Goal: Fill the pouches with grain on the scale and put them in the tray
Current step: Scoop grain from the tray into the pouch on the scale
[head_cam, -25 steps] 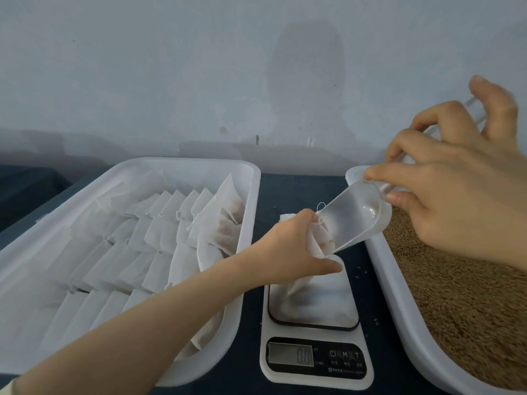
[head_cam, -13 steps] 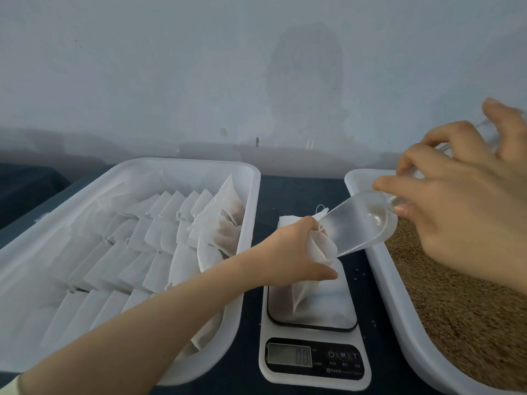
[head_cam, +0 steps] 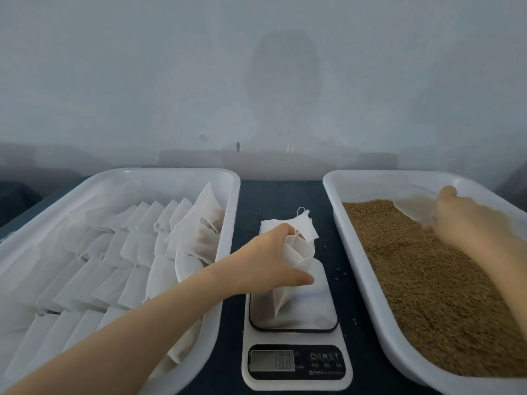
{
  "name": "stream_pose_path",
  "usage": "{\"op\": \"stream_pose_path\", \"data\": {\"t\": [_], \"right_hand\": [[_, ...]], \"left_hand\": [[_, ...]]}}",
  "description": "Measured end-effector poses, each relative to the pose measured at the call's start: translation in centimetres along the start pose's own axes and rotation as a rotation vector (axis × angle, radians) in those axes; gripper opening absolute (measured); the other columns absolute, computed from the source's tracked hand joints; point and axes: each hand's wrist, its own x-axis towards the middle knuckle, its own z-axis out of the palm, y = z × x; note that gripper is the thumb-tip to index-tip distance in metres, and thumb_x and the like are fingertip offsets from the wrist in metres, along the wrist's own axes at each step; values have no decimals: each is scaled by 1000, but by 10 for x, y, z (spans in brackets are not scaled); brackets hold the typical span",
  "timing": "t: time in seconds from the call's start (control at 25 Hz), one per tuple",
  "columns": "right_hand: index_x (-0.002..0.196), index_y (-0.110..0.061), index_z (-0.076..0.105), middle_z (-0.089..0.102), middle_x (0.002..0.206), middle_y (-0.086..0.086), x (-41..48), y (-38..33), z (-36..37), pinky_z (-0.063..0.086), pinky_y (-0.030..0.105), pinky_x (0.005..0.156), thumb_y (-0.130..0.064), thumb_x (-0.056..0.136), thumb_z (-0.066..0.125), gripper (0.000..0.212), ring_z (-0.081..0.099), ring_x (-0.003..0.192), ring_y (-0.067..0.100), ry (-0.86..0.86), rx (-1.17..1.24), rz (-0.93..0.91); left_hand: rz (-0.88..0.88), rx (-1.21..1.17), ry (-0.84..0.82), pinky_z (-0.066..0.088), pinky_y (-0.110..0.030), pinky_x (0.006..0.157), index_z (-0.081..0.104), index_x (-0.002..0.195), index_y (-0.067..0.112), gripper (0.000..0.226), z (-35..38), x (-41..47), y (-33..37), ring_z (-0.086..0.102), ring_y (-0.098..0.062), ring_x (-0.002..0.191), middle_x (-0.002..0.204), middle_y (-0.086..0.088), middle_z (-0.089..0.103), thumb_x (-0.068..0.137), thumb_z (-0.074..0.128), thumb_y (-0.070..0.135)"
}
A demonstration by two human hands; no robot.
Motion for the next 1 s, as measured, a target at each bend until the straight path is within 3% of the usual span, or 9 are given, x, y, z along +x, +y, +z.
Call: {"op": "stream_pose_path", "data": {"t": [0.2, 0.52, 0.76, 1.0], "right_hand": [[129, -5, 28, 48, 114, 17, -1, -3, 18, 39, 38, 66, -5, 90, 47, 43, 55, 96, 35, -4, -40, 72], [132, -6, 27, 46, 118, 20, 0, 0, 36, 39, 39, 67, -5, 89, 45, 47, 55, 100, 38, 1, -9, 78], [131, -6, 28, 47, 119, 22, -4, -15, 48, 38, 38, 66, -3, 91, 48, 45, 52, 91, 34, -57, 180, 48], [135, -5, 23, 52, 114, 22, -9, -26, 51, 49, 39, 66, -8, 95, 44, 45, 57, 86, 30, -113, 397, 2]], "left_hand": [[-11, 4, 1, 38, -11, 60, 40, 112, 37, 55, -1, -2, 2, 55, -6, 85, 102, 17, 52, 72, 77, 43], [-22, 23, 2, 39, -13, 60, 42, 111, 34, 52, -3, -4, 5, 55, -8, 82, 101, 14, 53, 74, 76, 42], [-22, 40, -11, 39, -13, 60, 41, 110, 34, 51, -3, -5, 7, 54, -9, 81, 100, 15, 52, 75, 76, 42], [-19, 37, -13, 39, -13, 61, 41, 109, 34, 50, -2, -4, 7, 54, -8, 82, 99, 15, 52, 74, 76, 42]]}}
